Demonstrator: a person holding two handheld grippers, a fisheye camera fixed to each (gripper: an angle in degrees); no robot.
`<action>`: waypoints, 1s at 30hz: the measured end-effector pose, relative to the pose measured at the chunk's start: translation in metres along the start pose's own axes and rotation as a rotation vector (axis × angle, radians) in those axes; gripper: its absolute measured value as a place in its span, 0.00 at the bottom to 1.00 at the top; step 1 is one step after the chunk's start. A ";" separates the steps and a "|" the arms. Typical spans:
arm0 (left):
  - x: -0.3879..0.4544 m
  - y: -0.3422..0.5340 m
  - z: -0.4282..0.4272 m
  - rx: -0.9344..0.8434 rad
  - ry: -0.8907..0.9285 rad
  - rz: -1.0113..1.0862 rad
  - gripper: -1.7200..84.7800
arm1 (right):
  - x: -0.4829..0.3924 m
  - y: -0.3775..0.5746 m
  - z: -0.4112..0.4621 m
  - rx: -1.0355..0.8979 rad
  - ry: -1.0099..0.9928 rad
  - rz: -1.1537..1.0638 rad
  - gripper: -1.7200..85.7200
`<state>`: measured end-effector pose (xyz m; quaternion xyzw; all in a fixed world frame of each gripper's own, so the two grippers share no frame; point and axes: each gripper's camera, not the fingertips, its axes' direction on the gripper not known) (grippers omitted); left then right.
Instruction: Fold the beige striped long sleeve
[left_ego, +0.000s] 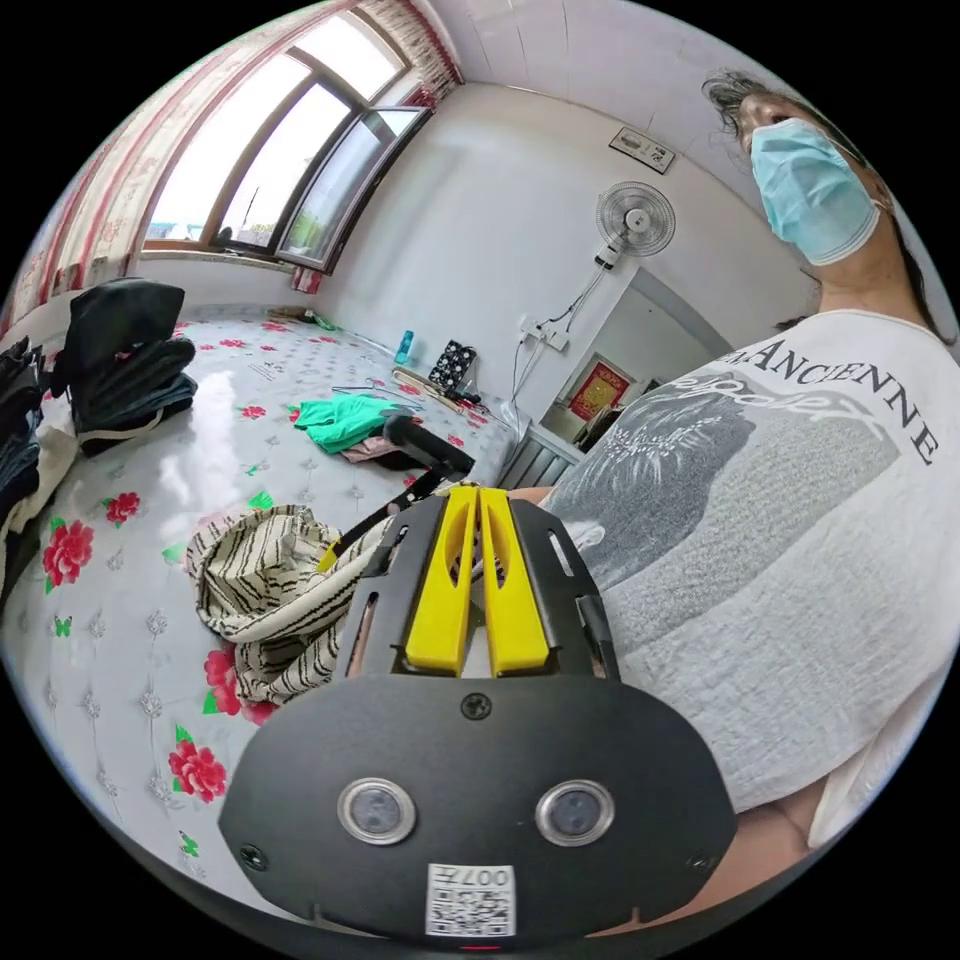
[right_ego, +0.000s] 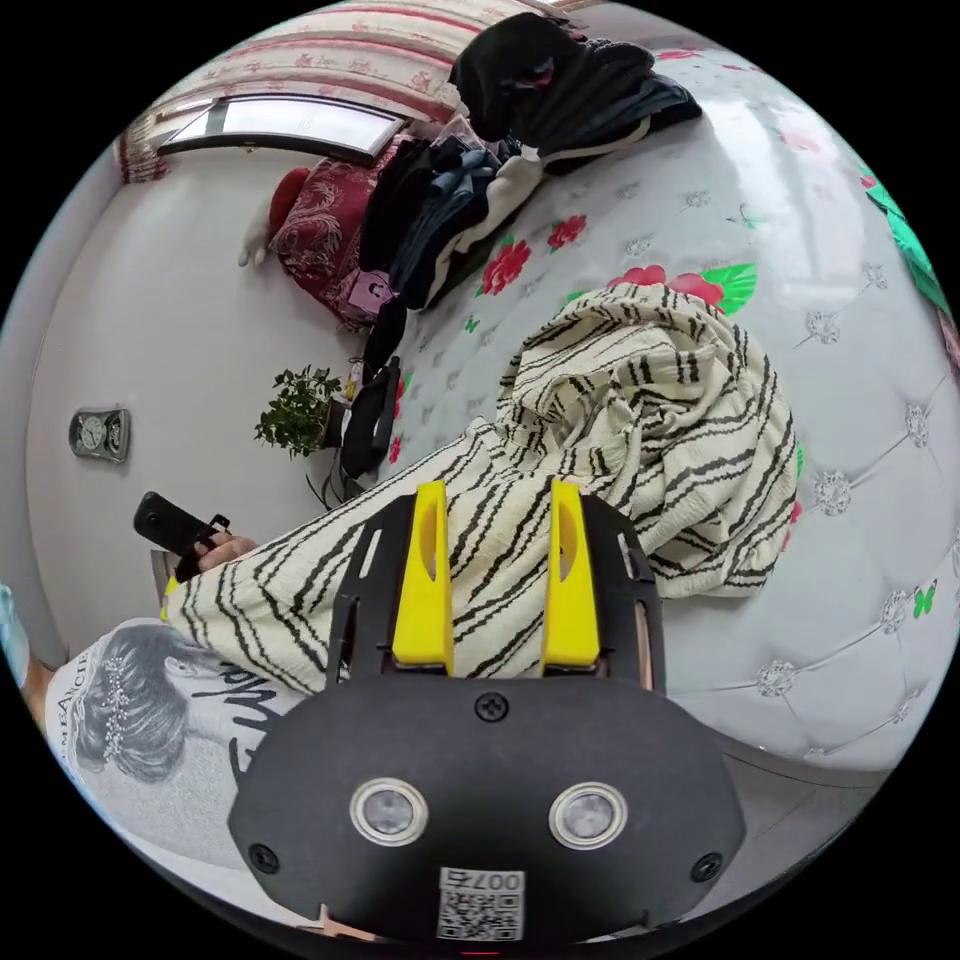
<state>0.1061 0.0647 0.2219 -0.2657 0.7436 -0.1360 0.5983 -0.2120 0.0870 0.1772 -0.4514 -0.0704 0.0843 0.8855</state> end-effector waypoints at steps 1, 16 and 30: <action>0.002 -0.005 0.012 -0.028 0.020 0.013 0.01 | 0.001 0.002 0.004 -0.018 0.002 -0.004 0.10; -0.136 -0.066 0.054 -0.264 -0.360 -0.225 0.12 | -0.007 0.120 -0.065 0.224 0.124 -0.164 0.02; -0.297 -0.106 0.268 -0.778 -0.439 -0.225 0.17 | -0.066 0.191 -0.042 0.280 0.306 -0.121 0.02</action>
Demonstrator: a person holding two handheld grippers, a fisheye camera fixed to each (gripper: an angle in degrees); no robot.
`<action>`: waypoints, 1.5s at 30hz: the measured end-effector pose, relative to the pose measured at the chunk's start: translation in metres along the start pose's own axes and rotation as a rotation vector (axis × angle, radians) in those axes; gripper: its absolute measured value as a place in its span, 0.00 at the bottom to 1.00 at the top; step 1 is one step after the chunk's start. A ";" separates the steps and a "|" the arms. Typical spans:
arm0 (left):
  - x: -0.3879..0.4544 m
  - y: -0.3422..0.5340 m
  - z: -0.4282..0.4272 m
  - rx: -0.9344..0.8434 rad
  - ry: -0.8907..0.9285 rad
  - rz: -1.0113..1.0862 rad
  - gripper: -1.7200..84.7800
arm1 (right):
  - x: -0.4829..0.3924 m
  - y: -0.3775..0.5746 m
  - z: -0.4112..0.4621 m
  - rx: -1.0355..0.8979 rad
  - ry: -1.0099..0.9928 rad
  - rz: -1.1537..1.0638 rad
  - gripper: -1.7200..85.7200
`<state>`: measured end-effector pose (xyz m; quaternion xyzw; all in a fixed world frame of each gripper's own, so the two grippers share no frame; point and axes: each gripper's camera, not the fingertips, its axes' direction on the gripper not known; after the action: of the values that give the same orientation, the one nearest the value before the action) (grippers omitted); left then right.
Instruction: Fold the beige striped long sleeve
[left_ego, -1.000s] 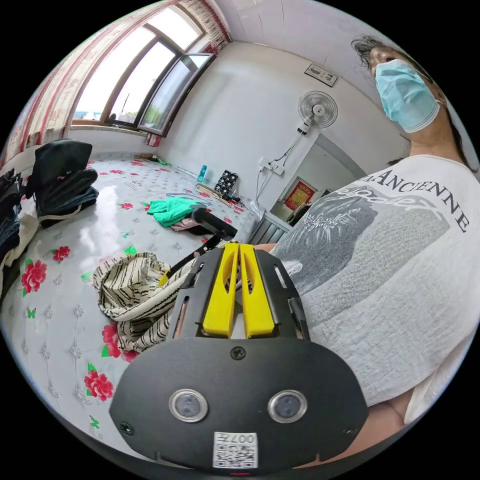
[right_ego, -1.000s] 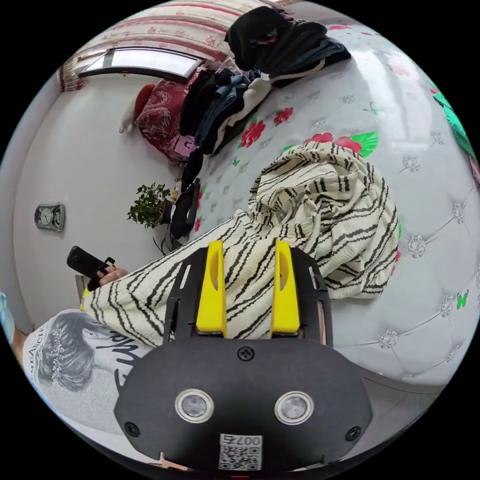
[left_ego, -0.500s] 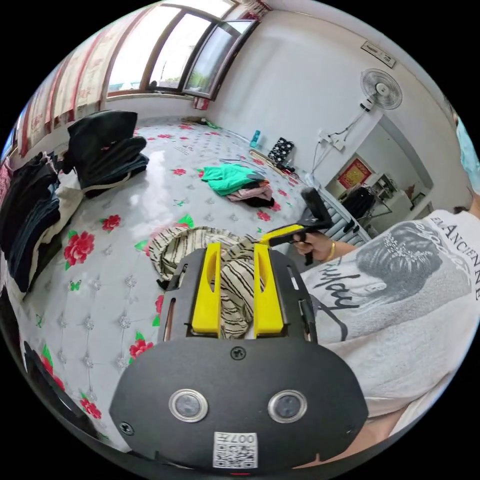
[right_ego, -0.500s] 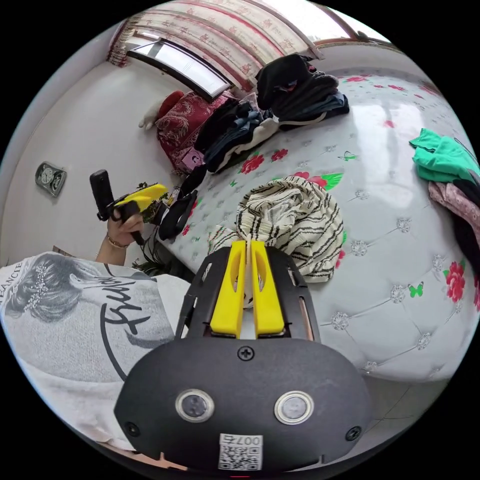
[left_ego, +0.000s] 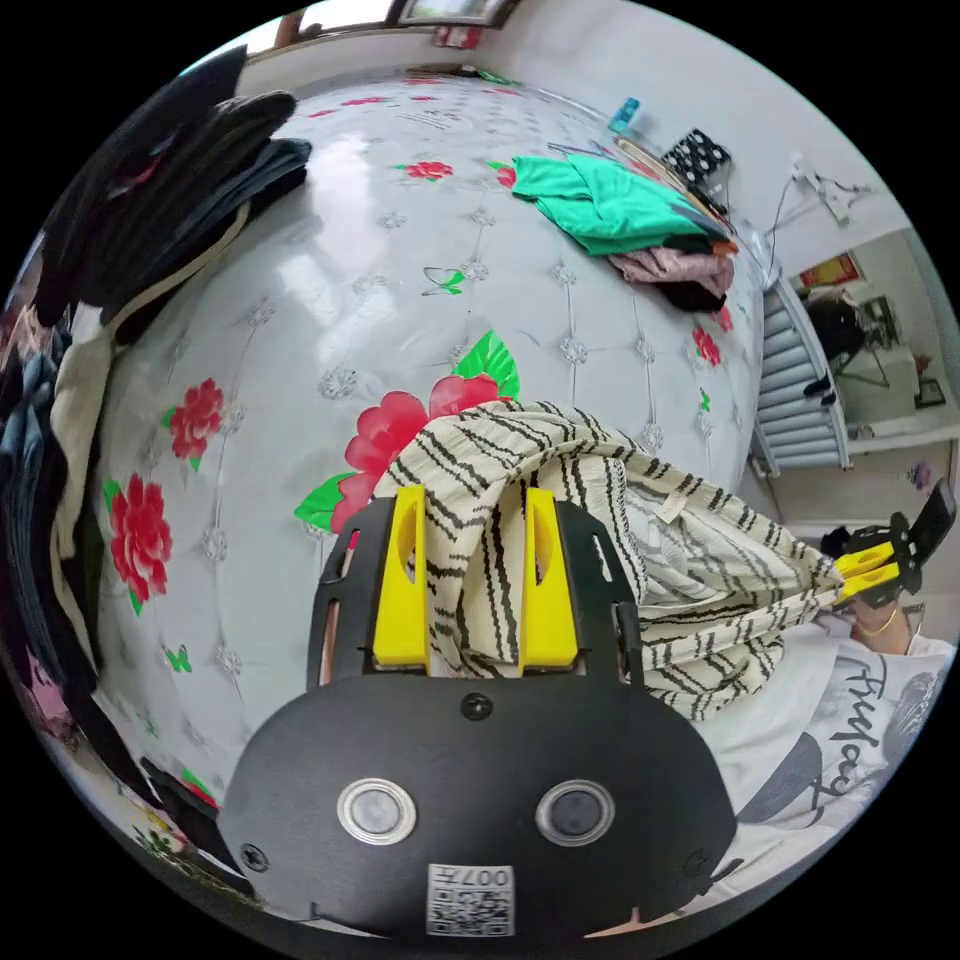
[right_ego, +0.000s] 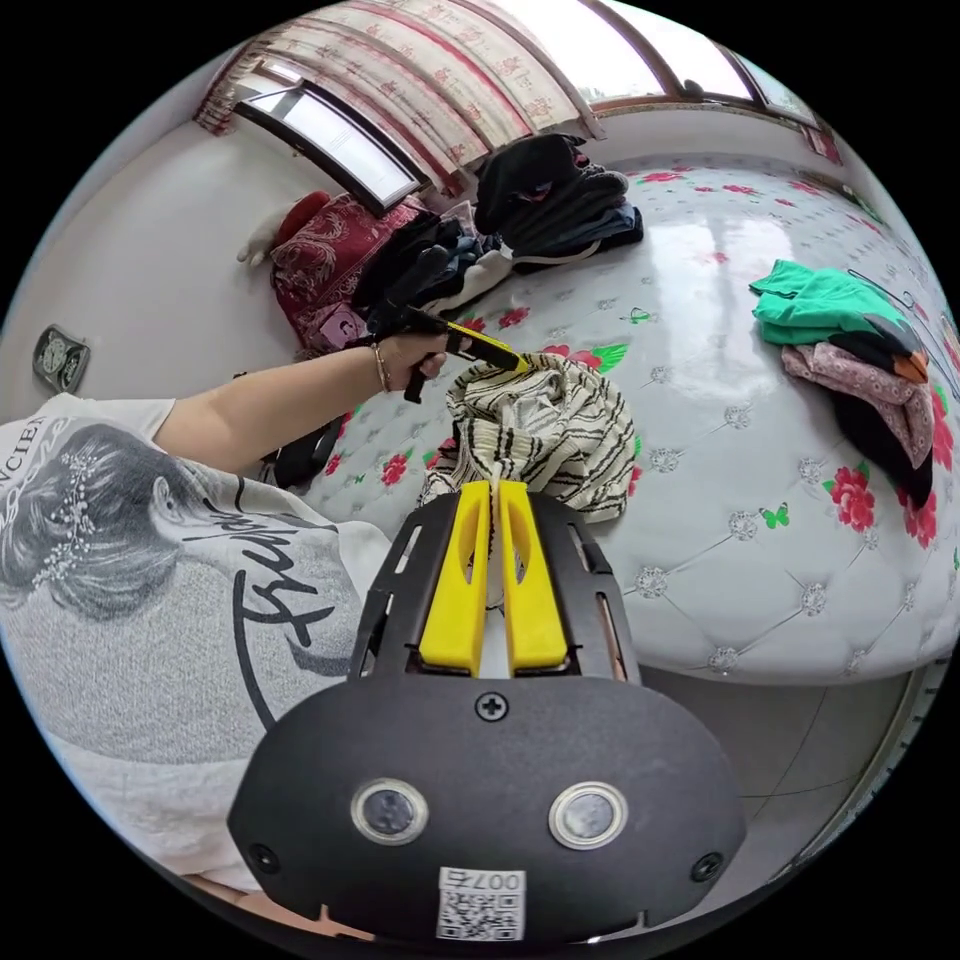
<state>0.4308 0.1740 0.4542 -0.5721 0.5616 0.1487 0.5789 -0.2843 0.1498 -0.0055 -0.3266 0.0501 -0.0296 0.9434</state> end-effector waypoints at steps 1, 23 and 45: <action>0.011 -0.011 0.009 -0.040 -0.042 0.054 0.15 | -0.004 0.001 0.000 -0.003 0.012 -0.003 0.02; 0.155 0.286 -0.405 1.246 -0.263 -0.118 0.01 | -0.209 -0.003 -0.187 0.707 0.574 -0.615 0.02; 0.190 0.222 -0.415 1.272 -0.845 -0.221 0.01 | -0.198 -0.114 -0.171 0.829 0.364 -0.821 0.02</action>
<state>0.1121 -0.1933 0.3064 -0.0769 0.2102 -0.0554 0.9731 -0.5034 -0.0267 -0.0537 0.0853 0.0649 -0.4633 0.8797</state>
